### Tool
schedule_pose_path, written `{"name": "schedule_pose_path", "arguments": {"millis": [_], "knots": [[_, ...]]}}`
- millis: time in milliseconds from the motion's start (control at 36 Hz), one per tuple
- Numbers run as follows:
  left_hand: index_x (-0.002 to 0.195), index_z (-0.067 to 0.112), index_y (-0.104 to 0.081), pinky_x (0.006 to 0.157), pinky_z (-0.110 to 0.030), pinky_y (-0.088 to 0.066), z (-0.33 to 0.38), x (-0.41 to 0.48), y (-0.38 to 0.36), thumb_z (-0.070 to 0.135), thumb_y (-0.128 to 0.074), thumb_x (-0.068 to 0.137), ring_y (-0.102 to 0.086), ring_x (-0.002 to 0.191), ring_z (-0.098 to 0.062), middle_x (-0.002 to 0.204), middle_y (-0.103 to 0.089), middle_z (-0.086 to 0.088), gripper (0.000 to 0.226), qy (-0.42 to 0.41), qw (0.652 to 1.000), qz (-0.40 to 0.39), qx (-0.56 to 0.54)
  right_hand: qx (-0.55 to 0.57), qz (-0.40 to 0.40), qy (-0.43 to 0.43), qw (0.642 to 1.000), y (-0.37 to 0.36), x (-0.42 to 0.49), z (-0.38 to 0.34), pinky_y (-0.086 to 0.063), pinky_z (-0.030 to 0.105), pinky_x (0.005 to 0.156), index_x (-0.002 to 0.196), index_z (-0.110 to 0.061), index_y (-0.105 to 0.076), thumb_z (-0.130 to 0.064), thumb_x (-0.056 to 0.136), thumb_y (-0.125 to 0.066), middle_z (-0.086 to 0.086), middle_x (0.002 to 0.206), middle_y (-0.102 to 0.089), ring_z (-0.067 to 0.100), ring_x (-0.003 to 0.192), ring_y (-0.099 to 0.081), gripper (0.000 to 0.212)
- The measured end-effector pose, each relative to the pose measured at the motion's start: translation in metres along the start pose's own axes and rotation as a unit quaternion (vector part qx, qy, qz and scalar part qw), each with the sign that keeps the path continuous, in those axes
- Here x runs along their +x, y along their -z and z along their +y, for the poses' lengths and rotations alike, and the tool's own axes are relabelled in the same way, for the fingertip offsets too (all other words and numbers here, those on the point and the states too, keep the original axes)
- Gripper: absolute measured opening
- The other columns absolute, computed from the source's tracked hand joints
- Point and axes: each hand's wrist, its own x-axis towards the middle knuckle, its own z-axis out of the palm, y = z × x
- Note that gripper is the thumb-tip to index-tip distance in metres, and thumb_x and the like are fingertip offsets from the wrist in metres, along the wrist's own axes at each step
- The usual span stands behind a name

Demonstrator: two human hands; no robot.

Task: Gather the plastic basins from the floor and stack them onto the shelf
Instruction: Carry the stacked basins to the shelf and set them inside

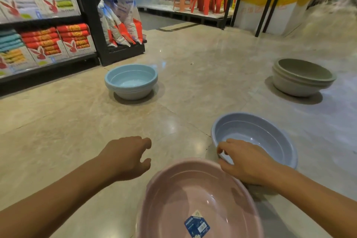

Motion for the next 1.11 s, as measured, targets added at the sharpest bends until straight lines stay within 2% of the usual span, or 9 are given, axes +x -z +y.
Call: {"name": "schedule_pose_path", "arguments": {"millis": [83,194,333,500,639,778,889,1000,1111], "knots": [[0.135,0.032,-0.045,0.088,-0.031,-0.050,0.018,0.016,0.001,0.051,-0.046,0.094,-0.059,0.111,-0.013,0.123,-0.061,0.009,0.045,-0.008,1.000,-0.007,0.001,0.026,0.005,-0.023,0.999,0.000,0.000,0.026,-0.049,0.031,0.088,0.128,-0.031,-0.054,-0.046,0.099,-0.045,-0.013,0.121,-0.060,0.012,0.101,-0.058,0.034],[0.135,0.033,-0.043,0.087,-0.028,-0.049,0.049,0.047,0.003,0.050,-0.046,0.094,-0.059,0.109,-0.013,0.124,-0.060,0.009,0.045,-0.022,1.000,-0.008,-0.007,0.035,0.021,-0.059,0.997,-0.005,0.002,0.070,-0.047,0.029,0.078,0.120,-0.034,-0.055,-0.045,0.097,-0.045,-0.015,0.109,-0.059,0.011,0.092,-0.056,0.027],[0.136,0.033,-0.043,0.090,-0.031,-0.049,0.090,0.091,0.004,0.050,-0.045,0.094,-0.059,0.108,-0.015,0.124,-0.060,0.009,0.046,-0.037,0.999,-0.001,-0.016,0.025,0.027,-0.102,0.994,-0.008,-0.002,0.124,-0.051,0.036,0.087,0.119,-0.033,-0.055,-0.046,0.097,-0.045,-0.012,0.117,-0.061,0.016,0.106,-0.059,0.027],[0.137,0.031,-0.043,0.089,-0.030,-0.049,0.137,0.137,0.001,0.048,-0.046,0.095,-0.059,0.108,-0.015,0.123,-0.061,0.007,0.045,-0.047,0.999,0.002,-0.008,0.021,0.033,-0.136,0.990,-0.014,-0.001,0.178,-0.046,0.032,0.092,0.132,-0.036,-0.051,-0.047,0.098,-0.045,-0.013,0.134,-0.057,0.015,0.119,-0.057,0.036],[0.136,0.030,-0.046,0.087,-0.031,-0.049,0.166,0.170,-0.007,0.046,-0.048,0.095,-0.060,0.108,-0.018,0.123,-0.063,0.005,0.044,-0.043,0.999,-0.005,-0.014,0.022,0.029,-0.167,0.985,-0.024,0.002,0.214,-0.050,0.035,0.091,0.131,-0.032,-0.053,-0.045,0.098,-0.047,-0.008,0.131,-0.058,0.020,0.115,-0.058,0.036],[0.136,0.032,-0.044,0.084,-0.036,-0.052,0.179,0.197,-0.022,0.047,-0.049,0.094,-0.062,0.105,-0.022,0.124,-0.063,0.004,0.046,-0.028,0.999,-0.019,-0.025,0.018,0.028,-0.197,0.980,-0.045,0.007,0.245,-0.049,0.034,0.081,0.133,-0.030,-0.051,-0.045,0.099,-0.046,-0.003,0.128,-0.059,0.020,0.108,-0.060,0.037],[0.144,0.031,-0.036,0.081,-0.036,-0.053,0.182,0.213,-0.040,0.050,-0.047,0.095,-0.062,0.101,-0.022,0.125,-0.063,0.001,0.054,-0.002,0.999,-0.027,-0.038,0.048,0.035,-0.239,0.969,-0.065,0.012,0.266,-0.043,0.033,0.073,0.142,-0.028,-0.042,-0.046,0.100,-0.045,0.001,0.130,-0.056,0.023,0.103,-0.061,0.046],[0.150,0.029,-0.026,0.077,-0.034,-0.051,0.183,0.220,-0.062,0.056,-0.042,0.097,-0.062,0.093,-0.021,0.121,-0.066,-0.003,0.062,0.020,0.997,-0.040,-0.067,0.072,0.040,-0.277,0.957,-0.090,0.012,0.282,-0.049,0.038,0.079,0.150,-0.029,-0.030,-0.052,0.098,-0.045,0.005,0.132,-0.054,0.027,0.107,-0.060,0.058],[0.153,0.028,-0.020,0.079,-0.035,-0.051,0.189,0.221,-0.077,0.049,-0.045,0.098,-0.059,0.083,-0.019,0.113,-0.069,-0.004,0.064,0.027,0.987,-0.075,-0.141,0.122,0.031,-0.281,0.951,-0.106,0.012,0.285,-0.045,0.034,0.077,0.154,-0.032,-0.020,-0.052,0.099,-0.046,0.007,0.135,-0.050,0.024,0.099,-0.057,0.064]]}}
